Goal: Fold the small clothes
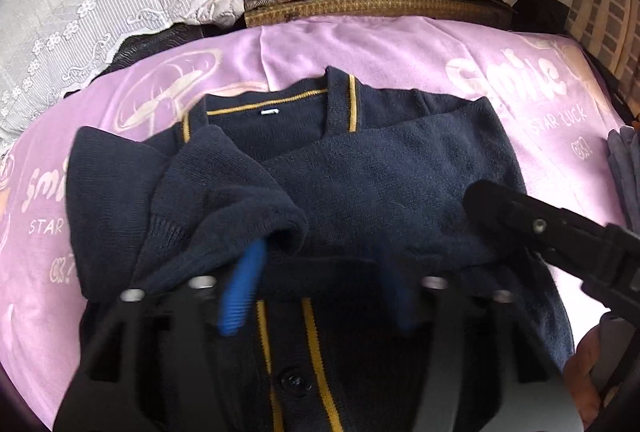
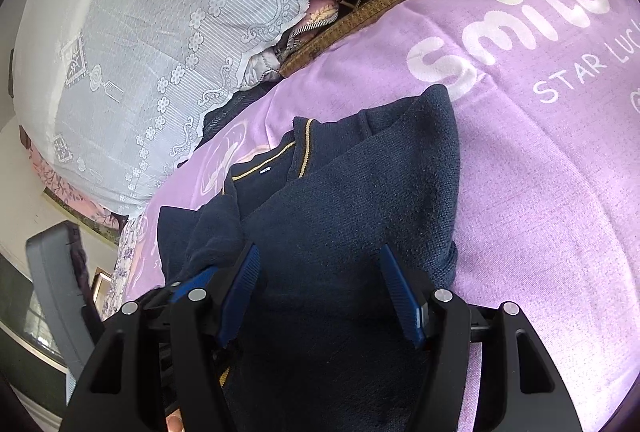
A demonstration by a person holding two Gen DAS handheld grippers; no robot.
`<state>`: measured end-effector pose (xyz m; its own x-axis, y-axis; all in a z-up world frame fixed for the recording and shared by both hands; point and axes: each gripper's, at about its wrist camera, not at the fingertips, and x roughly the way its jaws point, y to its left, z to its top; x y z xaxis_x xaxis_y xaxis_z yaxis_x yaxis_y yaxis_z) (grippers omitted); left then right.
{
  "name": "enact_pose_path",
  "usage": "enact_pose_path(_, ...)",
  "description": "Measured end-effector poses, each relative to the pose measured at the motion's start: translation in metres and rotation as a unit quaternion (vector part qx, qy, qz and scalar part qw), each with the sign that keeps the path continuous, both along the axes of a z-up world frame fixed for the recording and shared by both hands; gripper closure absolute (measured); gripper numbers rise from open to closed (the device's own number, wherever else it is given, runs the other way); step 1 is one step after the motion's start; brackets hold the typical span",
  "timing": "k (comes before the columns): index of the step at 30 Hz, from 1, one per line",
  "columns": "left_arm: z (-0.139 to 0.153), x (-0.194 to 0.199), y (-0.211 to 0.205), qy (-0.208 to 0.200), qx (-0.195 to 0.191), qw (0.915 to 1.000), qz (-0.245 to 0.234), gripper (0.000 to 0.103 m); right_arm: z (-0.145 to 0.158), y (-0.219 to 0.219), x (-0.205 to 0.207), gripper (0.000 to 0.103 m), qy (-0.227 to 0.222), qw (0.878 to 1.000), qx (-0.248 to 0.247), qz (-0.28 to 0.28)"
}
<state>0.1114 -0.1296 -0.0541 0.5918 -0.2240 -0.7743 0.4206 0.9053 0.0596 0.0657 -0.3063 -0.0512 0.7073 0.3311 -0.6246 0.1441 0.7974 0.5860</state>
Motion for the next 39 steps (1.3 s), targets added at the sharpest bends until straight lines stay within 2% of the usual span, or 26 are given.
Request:
enact_pose_path(1,0.005,-0.005,0.003,-0.009,-0.001,1.0,-0.003,0.02,0.0,0.0,0.0,0.04,0.0,1.0,-0.002,0.0)
enact_pose_path(4,0.023,-0.023,0.018,-0.035,-0.012,0.9992,-0.017,0.005,0.002,0.001,0.0,0.04,-0.001,1.0,-0.008,0.0)
enact_pose_path(7,0.043,-0.037,0.05,-0.054,-0.036,0.9976,-0.022,0.005,0.004,0.003,0.0,0.04,-0.003,1.0,-0.017,0.001)
enact_pose_path(11,0.057,-0.036,0.097,-0.064,-0.067,0.9957,0.011,0.005,0.01,0.014,-0.001,0.04,-0.011,0.999,-0.031,0.021)
enact_pose_path(13,0.058,-0.025,0.119,-0.073,-0.068,0.9934,0.056,0.005,0.017,0.026,-0.001,0.04,-0.017,0.998,-0.051,0.042)
enact_pose_path(15,0.052,-0.005,0.142,-0.071,-0.058,0.9877,0.127,0.005,0.026,0.041,-0.004,0.04,-0.027,0.994,-0.078,0.065)
enact_pose_path(18,0.03,0.028,0.175,-0.02,-0.075,0.9765,0.201,0.005,0.039,0.07,-0.009,0.039,-0.046,0.986,-0.117,0.106)
enact_pose_path(19,0.019,0.04,0.186,0.002,-0.083,0.972,0.22,0.005,0.043,0.085,-0.009,0.039,-0.051,0.981,-0.145,0.122)
enact_pose_path(21,0.002,0.051,0.199,0.02,-0.088,0.9682,0.233,0.005,0.049,0.109,-0.007,0.037,-0.06,0.968,-0.195,0.145)
enact_pose_path(23,-0.016,0.064,0.212,0.042,-0.072,0.9629,0.257,0.005,0.053,0.14,-0.001,0.035,-0.076,0.947,-0.262,0.169)
enact_pose_path(26,-0.029,0.076,0.227,0.082,-0.105,0.9556,0.263,0.004,0.052,0.182,0.011,0.033,-0.091,0.914,-0.332,0.214)
enact_pose_path(27,-0.03,0.077,0.229,0.084,-0.111,0.9548,0.262,0.004,0.05,0.194,0.015,0.033,-0.091,0.902,-0.356,0.226)
enact_pose_path(31,-0.031,0.077,0.222,0.077,-0.087,0.9594,0.257,0.004,0.039,0.224,0.025,0.033,-0.09,0.859,-0.431,0.261)
enact_pose_path(33,-0.031,0.08,0.22,0.077,-0.083,0.96,0.256,0.004,0.036,0.232,0.028,0.033,-0.09,0.843,-0.457,0.269)
enact_pose_path(36,-0.031,0.08,0.222,0.079,-0.086,0.9596,0.256,0.004,0.028,0.242,0.035,0.034,-0.081,0.827,-0.485,0.272)
enact_pose_path(37,-0.031,0.08,0.223,0.08,-0.087,0.9596,0.256,0.004,0.025,0.245,0.037,0.038,-0.079,0.82,-0.496,0.273)
enact_pose_path(38,-0.031,0.08,0.223,0.08,-0.087,0.9597,0.255,0.004,0.023,0.247,0.038,0.046,-0.078,0.816,-0.503,0.275)
enact_pose_path(39,-0.031,0.08,0.223,0.08,-0.087,0.9597,0.255,0.004,0.023,0.247,0.037,0.074,-0.076,0.815,-0.505,0.272)
